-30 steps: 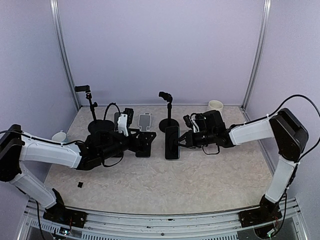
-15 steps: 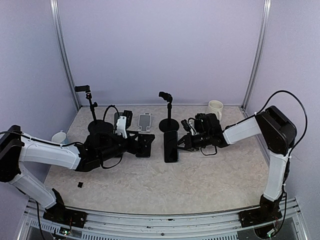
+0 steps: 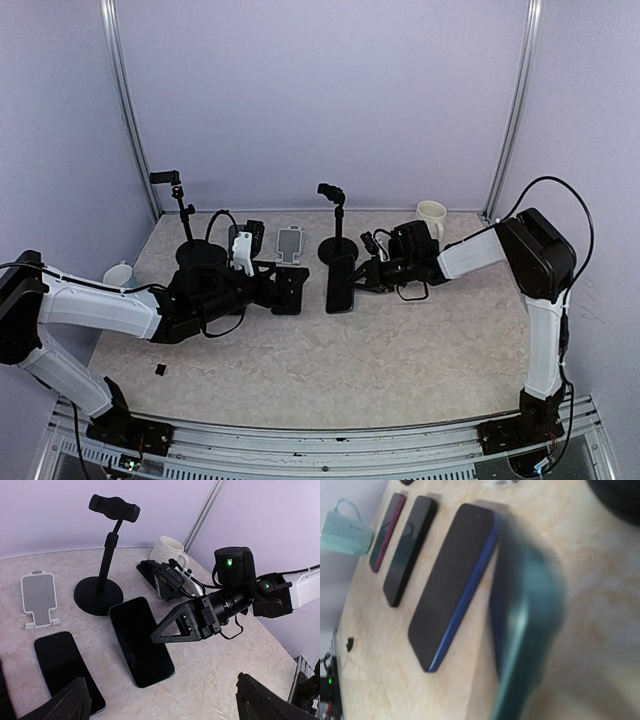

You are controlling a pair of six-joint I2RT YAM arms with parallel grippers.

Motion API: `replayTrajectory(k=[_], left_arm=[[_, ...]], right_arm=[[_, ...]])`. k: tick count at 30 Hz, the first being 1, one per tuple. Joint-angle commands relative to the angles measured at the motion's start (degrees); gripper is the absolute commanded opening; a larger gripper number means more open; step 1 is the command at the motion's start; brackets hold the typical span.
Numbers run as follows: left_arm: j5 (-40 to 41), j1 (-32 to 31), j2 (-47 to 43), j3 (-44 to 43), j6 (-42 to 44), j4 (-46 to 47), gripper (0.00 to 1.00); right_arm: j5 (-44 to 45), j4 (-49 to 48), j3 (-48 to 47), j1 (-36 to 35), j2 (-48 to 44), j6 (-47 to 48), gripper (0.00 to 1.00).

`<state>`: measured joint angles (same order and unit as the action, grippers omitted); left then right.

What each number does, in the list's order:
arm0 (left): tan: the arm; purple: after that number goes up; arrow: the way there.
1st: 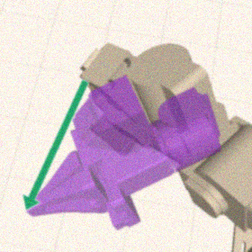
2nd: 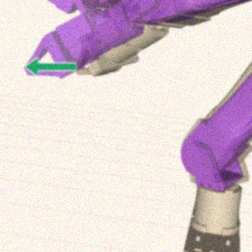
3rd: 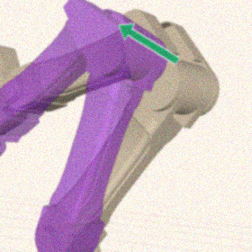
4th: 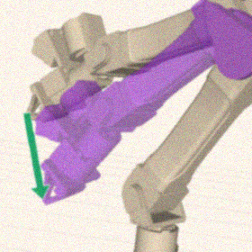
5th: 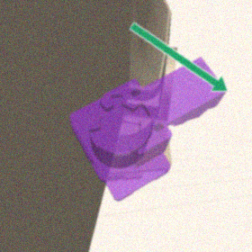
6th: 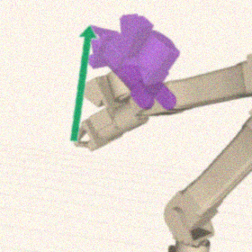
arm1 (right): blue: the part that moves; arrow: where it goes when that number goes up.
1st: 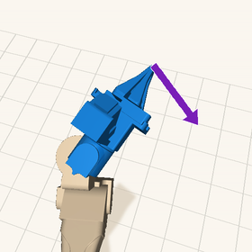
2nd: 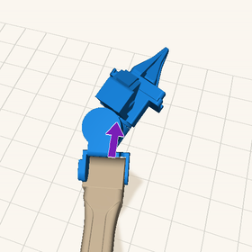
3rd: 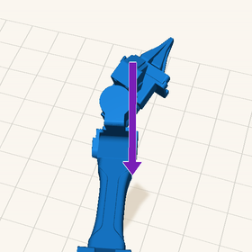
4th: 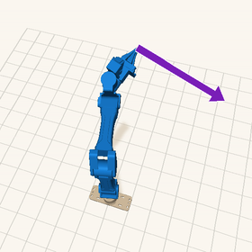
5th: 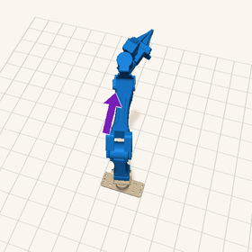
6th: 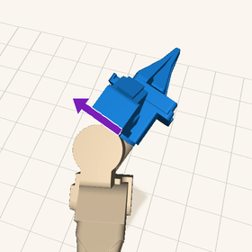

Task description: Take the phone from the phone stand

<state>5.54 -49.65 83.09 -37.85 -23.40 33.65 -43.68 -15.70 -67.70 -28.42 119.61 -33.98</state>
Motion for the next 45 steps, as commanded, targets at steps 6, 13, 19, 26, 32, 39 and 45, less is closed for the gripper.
replayTrajectory(k=[6, 13, 19, 26, 32, 39, 45], left_arm=[[1.1, -0.2, -1.0, 0.7, 0.2, 1.2, 0.99], [1.1, -0.2, -1.1, 0.6, 0.2, 1.0, 0.99], [0.7, -0.2, -0.6, 0.4, 0.2, 1.0, 0.99], [0.7, -0.3, -0.8, 0.0, 1.3, 0.9, 0.99], [0.5, -0.3, -0.3, -0.6, 1.6, 0.7, 0.99], [0.4, -0.3, 0.3, -1.3, 1.9, 0.6, 0.99], [0.5, -0.3, 0.6, -1.7, 2.0, 0.5, 0.99]], right_arm=[[2.1, 1.4, -1.7, 1.5, 2.2, 0.6, 0.28], [2.8, 3.7, -3.3, 1.6, 2.5, 1.6, 0.42], [3.2, 3.6, -2.0, 1.5, -0.3, 1.7, 0.65], [8.0, 7.5, 1.8, 2.0, -8.2, 7.0, 0.83], [9.5, 8.5, 5.3, 5.1, -16.5, 9.0, 0.93], [10.1, 6.5, 10.6, 13.0, -24.4, 5.5, 0.96], [11.4, 6.8, 12.8, 18.8, -25.8, 5.4, 1.00]])
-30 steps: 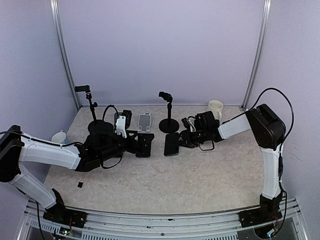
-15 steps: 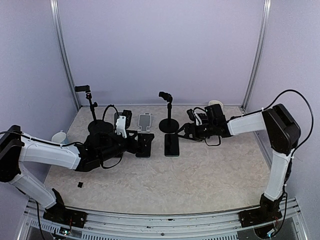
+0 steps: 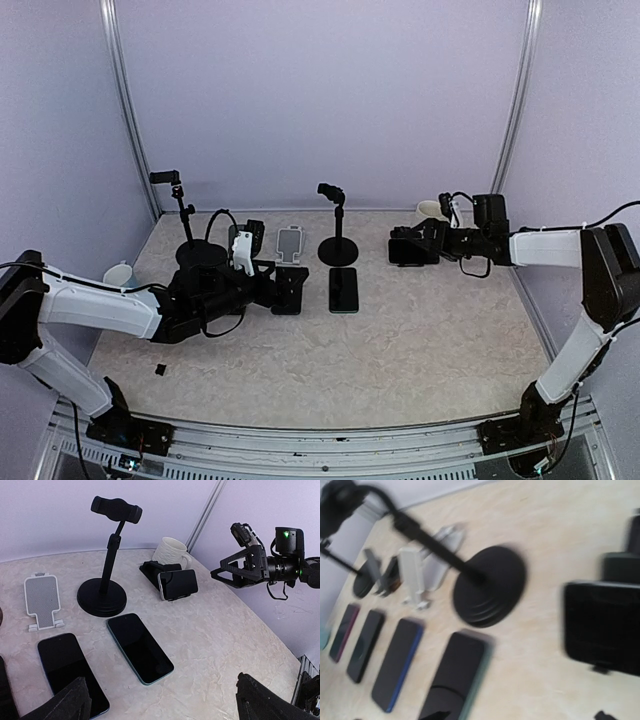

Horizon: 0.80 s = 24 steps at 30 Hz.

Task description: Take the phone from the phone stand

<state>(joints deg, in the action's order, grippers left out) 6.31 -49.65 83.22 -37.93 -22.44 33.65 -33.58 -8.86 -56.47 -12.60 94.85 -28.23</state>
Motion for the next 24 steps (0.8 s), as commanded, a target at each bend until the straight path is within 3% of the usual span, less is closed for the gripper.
replayTrajectory(k=[1, 9, 17, 24], left_arm=[[-0.2, -0.3, 0.6, -1.8, 1.1, 0.4, 0.99], [0.5, -0.4, 0.1, -1.6, 0.9, 0.1, 0.99], [2.0, -0.4, 1.1, -1.4, -1.0, 1.3, 0.99], [3.1, -0.4, 1.3, -1.4, -1.4, 1.2, 0.99]], right_arm=[[1.3, 0.0, 1.6, 4.0, -0.6, 0.0, 1.00], [5.2, 1.5, 1.9, 8.2, 3.7, -4.4, 1.00], [3.0, -8.6, 6.3, 8.0, 7.1, -21.5, 1.00], [7.4, -12.7, 8.6, 7.3, 6.7, -33.5, 1.00]])
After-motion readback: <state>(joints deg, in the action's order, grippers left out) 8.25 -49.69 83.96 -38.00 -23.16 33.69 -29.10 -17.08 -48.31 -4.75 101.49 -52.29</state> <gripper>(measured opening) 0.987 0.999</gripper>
